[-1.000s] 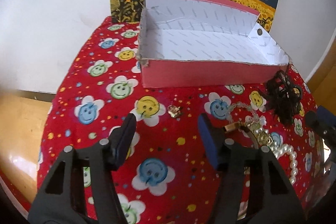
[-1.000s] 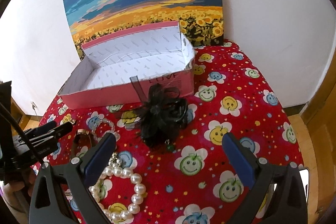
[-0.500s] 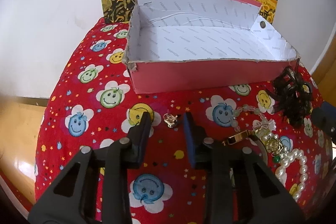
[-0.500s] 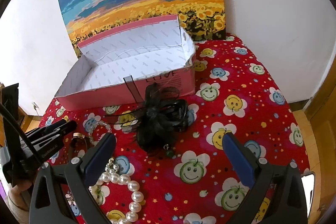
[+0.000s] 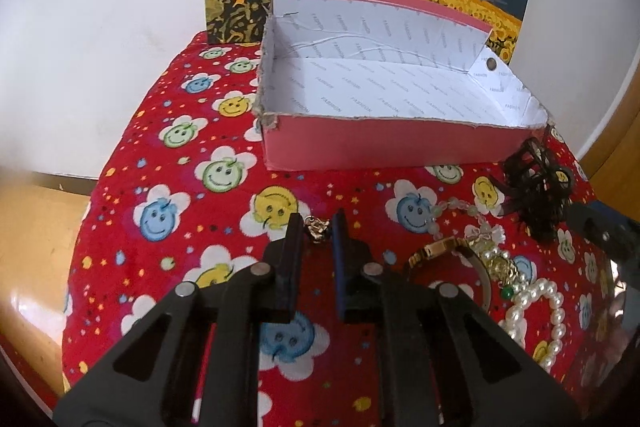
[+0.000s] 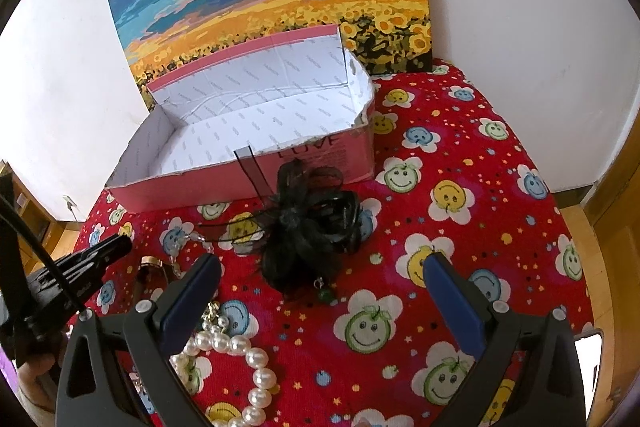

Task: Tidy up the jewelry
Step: 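Close the left gripper on the gold charm while the right gripper closes on the black bow, then carry the gold charm into the pink box while the right gripper carries the bow in, then open the left gripper to drop the charm while the right gripper releases the bow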

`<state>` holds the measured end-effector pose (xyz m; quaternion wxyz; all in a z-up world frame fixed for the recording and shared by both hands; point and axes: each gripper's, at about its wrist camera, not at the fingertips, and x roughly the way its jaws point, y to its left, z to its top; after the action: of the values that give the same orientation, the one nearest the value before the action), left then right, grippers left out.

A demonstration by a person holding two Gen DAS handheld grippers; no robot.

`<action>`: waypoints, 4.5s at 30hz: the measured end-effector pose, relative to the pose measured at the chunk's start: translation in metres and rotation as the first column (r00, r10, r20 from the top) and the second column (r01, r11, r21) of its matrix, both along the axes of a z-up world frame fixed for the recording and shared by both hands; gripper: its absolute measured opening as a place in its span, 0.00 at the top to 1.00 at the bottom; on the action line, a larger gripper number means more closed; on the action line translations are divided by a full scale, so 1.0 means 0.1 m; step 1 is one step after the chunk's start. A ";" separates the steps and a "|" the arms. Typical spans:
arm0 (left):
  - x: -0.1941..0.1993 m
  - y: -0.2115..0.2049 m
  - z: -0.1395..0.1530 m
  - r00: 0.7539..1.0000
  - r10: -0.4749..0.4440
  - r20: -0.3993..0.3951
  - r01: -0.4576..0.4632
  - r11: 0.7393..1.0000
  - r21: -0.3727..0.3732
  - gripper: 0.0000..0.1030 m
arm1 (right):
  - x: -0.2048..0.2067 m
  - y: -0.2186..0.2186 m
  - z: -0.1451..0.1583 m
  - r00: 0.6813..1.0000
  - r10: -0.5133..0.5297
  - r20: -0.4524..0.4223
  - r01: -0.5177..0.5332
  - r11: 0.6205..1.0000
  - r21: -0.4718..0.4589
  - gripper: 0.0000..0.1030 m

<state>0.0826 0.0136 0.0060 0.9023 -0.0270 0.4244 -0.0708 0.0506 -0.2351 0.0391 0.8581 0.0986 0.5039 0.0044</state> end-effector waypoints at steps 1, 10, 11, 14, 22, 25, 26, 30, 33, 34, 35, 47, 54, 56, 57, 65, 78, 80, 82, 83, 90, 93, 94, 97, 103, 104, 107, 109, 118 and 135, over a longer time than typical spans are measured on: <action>-0.02 0.01 0.00 1.000 0.001 -0.001 -0.001 1.000 0.000 0.94 | 0.02 0.01 -0.01 1.000 0.001 -0.003 -0.001 1.000 0.001 0.00; -0.09 0.10 0.01 1.000 0.007 0.000 -0.007 1.000 -0.009 0.94 | 0.25 0.12 -0.18 0.998 0.034 -0.048 -0.035 0.999 -0.025 0.14; -0.10 0.11 0.01 1.000 0.007 -0.001 -0.007 1.000 -0.012 0.94 | 0.27 0.13 -0.21 0.998 0.035 -0.056 -0.037 0.999 -0.032 0.17; -0.10 0.14 -0.01 1.000 0.012 -0.008 -0.012 1.000 -0.018 0.94 | 0.32 0.14 -0.29 0.996 0.042 -0.078 -0.045 0.998 -0.037 0.26; -0.10 0.14 -0.04 1.000 0.015 -0.014 -0.016 1.000 -0.025 0.94 | 0.35 0.12 -0.31 0.997 0.038 -0.066 -0.043 0.995 -0.086 0.44; -0.11 0.13 -0.03 1.000 0.013 -0.016 -0.014 1.000 -0.026 0.94 | 0.34 0.10 -0.31 0.997 0.036 -0.063 -0.041 0.996 -0.080 0.44; -0.11 0.13 -0.03 1.000 0.013 -0.016 -0.013 1.000 -0.026 0.94 | 0.34 0.11 -0.31 0.997 0.040 -0.062 -0.045 0.995 -0.085 0.44; -0.13 0.10 0.00 1.000 0.009 -0.015 -0.009 1.000 -0.021 0.94 | 0.33 0.11 -0.31 0.998 0.039 -0.056 -0.043 0.995 -0.090 0.46; -0.16 0.10 0.04 1.000 0.008 -0.007 -0.009 1.000 -0.018 0.94 | 0.30 0.08 -0.28 0.999 0.025 -0.044 -0.028 0.998 -0.064 0.49; -0.17 0.10 0.06 1.000 0.010 -0.004 -0.010 1.000 -0.017 0.94 | 0.28 0.07 -0.26 0.999 0.022 -0.040 -0.025 0.998 -0.056 0.49; -0.17 0.10 0.08 1.000 0.010 -0.001 -0.010 1.000 -0.016 0.94 | 0.27 0.07 -0.24 0.999 0.021 -0.039 -0.023 0.998 -0.052 0.49; -0.27 0.01 0.28 1.000 -0.001 0.029 0.001 1.000 -0.020 0.94 | 0.06 0.08 0.09 0.999 0.024 0.039 -0.023 0.999 -0.022 0.49; -0.21 -0.05 0.48 0.997 -0.022 0.069 0.023 1.000 -0.017 0.94 | 0.06 0.11 0.37 0.995 0.043 0.093 -0.042 0.999 -0.015 0.49; -0.17 -0.07 0.54 0.996 -0.028 0.083 0.029 1.000 -0.010 0.94 | 0.11 0.12 0.43 0.993 0.049 0.105 -0.048 0.999 -0.016 0.49; -0.14 -0.08 0.57 0.995 -0.031 0.091 0.031 0.999 -0.005 0.94 | 0.14 0.13 0.46 0.993 0.050 0.109 -0.049 0.999 -0.017 0.49; 0.21 -0.14 0.69 0.992 -0.033 0.121 0.035 0.999 -0.008 0.94 | 0.43 0.18 0.53 0.990 0.044 0.131 -0.042 0.999 -0.017 0.49; 0.81 -0.34 0.45 0.996 -0.040 0.079 0.043 0.999 -0.026 0.94 | 0.90 0.14 0.20 0.995 0.000 0.095 0.003 1.000 -0.031 0.49; 0.87 -0.36 0.38 0.997 -0.040 0.068 0.042 0.999 -0.026 0.94 | 0.94 0.13 0.13 0.996 -0.002 0.089 0.005 0.999 -0.039 0.49; 0.92 -0.38 0.33 0.998 -0.038 0.059 0.039 0.999 -0.021 0.94 | 0.96 0.12 0.09 0.996 -0.003 0.085 0.007 0.999 -0.052 0.49; 0.95 -0.39 0.29 0.998 -0.037 0.053 0.038 0.999 -0.019 0.94 | 0.98 0.11 0.07 0.996 -0.005 0.085 0.010 0.998 -0.058 0.49; 1.06 -0.40 0.11 0.999 -0.035 0.013 0.035 0.999 -0.022 0.94 | 1.05 0.08 -0.08 0.997 -0.014 0.072 0.019 0.997 -0.070 0.49; 1.08 -0.39 0.06 0.999 -0.033 0.000 0.033 0.999 -0.026 0.94 | 1.06 0.09 -0.11 0.997 -0.012 0.077 0.018 0.997 -0.079 0.48; 1.08 -0.39 0.05 1.000 -0.031 -0.001 0.031 0.999 -0.021 0.94 | 1.07 0.09 -0.11 0.997 -0.010 0.077 0.016 0.997 -0.079 0.48; 1.09 -0.39 0.04 1.000 -0.028 0.001 0.028 1.000 -0.011 0.93 | 1.08 0.11 -0.12 0.997 -0.005 0.078 0.012 0.996 -0.090 0.48; 1.08 -0.40 0.04 0.999 -0.038 0.000 0.038 0.999 -0.023 0.79 | 1.07 0.12 -0.13 0.997 -0.001 0.083 0.007 0.997 -0.079 0.46; 1.07 -0.40 0.05 0.999 -0.044 0.001 0.044 0.999 -0.029 0.77 | 1.07 0.12 -0.13 0.996 -0.001 0.085 0.008 0.997 -0.072 0.43; 1.04 -0.43 0.08 0.998 -0.055 0.004 0.055 0.998 -0.036 0.66 | 1.05 0.11 -0.09 0.996 -0.001 0.089 0.005 0.999 -0.048 0.36; 1.01 -0.45 0.11 0.998 -0.059 0.007 0.059 0.998 -0.028 0.61 | 1.03 0.13 -0.05 0.996 -0.002 0.092 0.007 0.999 -0.054 0.33; 0.80 -0.43 0.33 0.997 -0.064 0.032 0.064 0.998 -0.019 0.54 | 0.90 0.15 0.15 0.993 -0.013 0.120 0.018 0.999 -0.040 0.25; 0.15 -0.17 0.51 0.999 -0.014 0.033 0.014 1.000 -0.014 0.47 | 0.34 0.19 0.45 0.993 0.008 0.120 -0.009 1.000 0.009 0.24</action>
<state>0.0979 -0.0032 0.0568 0.9085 -0.0292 0.4091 -0.0805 0.0847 -0.2164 0.0845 0.8863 0.1000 0.4520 0.0163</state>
